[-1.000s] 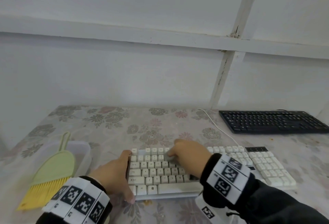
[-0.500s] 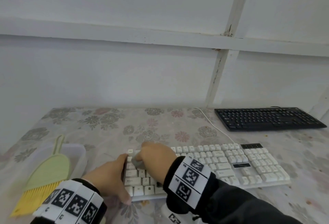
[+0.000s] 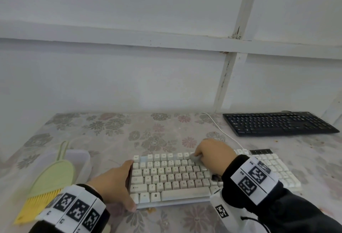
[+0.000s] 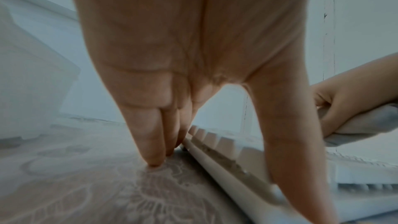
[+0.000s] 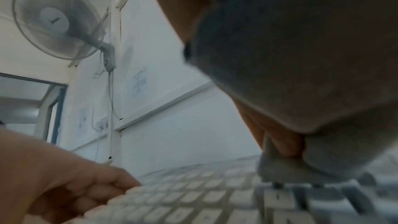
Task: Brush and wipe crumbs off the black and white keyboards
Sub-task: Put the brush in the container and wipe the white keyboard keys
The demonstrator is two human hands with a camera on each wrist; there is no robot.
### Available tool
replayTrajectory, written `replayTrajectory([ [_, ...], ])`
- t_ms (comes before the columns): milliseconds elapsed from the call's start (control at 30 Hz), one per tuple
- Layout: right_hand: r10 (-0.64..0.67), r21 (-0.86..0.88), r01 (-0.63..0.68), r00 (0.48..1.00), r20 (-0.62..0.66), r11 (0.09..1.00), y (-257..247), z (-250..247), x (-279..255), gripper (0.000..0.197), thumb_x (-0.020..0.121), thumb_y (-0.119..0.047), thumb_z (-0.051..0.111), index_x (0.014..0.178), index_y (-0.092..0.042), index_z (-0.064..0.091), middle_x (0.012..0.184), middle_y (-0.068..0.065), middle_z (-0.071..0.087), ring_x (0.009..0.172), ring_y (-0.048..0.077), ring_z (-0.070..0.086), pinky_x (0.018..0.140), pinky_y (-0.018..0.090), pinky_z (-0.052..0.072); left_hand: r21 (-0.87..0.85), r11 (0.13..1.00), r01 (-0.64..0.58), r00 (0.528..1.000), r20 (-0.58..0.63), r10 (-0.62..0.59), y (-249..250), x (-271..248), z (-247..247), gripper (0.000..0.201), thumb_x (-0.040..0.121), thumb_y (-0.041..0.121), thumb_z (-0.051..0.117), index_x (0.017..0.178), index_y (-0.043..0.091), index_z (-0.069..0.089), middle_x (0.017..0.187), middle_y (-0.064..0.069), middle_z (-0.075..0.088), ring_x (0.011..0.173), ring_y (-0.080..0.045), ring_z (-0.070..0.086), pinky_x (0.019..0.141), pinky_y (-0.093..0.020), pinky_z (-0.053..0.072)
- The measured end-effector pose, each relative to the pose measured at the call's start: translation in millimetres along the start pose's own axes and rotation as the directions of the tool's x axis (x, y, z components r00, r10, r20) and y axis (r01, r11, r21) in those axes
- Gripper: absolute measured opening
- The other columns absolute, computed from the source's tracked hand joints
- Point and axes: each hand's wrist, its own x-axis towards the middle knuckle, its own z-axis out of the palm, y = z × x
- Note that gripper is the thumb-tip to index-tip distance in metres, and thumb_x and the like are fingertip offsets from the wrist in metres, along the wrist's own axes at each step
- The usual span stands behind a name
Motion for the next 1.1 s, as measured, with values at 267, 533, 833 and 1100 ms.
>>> replayTrajectory([
  [267,-0.129,-0.068,0.125,0.99,-0.053,0.99,-10.6,22.9,-15.3,0.025,0.089,0.001,0.043,0.07,-0.015,0.044,0.071,-0.005,0.024,0.055,0.013,0.031,0.05,0.021,0.025,-0.025,1.0,-0.003,1.0,0.005,0.003,-3.5,3.0,1.1,0.111,0.052,0.033,0.081,0.141,0.027,0.015,0.116,0.018,0.053,0.104,-0.004,0.054,0.094,-0.022,0.045],
  [533,0.037,-0.023,-0.039,0.995,-0.092,0.999,47.7,21.4,-28.1,0.03,0.092,-0.014,0.052,0.063,-0.02,0.048,0.077,-0.01,0.035,0.068,0.01,0.053,0.064,0.016,0.045,-0.023,1.0,0.014,1.0,0.013,-0.014,-3.8,3.9,1.4,0.112,0.051,0.035,0.081,0.141,0.028,0.015,0.117,0.016,0.054,0.104,-0.005,0.054,0.095,-0.025,0.046],
  [833,0.03,0.043,-0.026,0.996,-0.08,0.999,29.0,-1.7,-18.3,0.037,0.097,-0.028,0.048,0.061,-0.017,0.046,0.089,-0.003,0.056,0.074,0.012,0.058,0.078,0.022,0.052,-0.003,1.0,0.026,1.0,0.007,-0.026,-4.3,4.7,1.9,0.115,0.049,0.037,0.08,0.142,0.027,0.013,0.118,0.015,0.054,0.104,-0.004,0.054,0.094,-0.024,0.046],
  [1100,-0.141,0.036,0.144,0.988,-0.066,0.989,-1.9,20.7,-12.9,0.036,0.096,-0.019,0.046,0.06,-0.023,0.044,0.074,-0.011,0.031,0.063,0.01,0.043,0.069,0.021,0.047,-0.014,1.0,0.011,1.0,0.021,-0.011,-0.4,1.4,0.5,0.109,0.054,0.034,0.081,0.141,0.029,0.014,0.119,0.018,0.053,0.106,-0.003,0.053,0.095,-0.023,0.045],
])
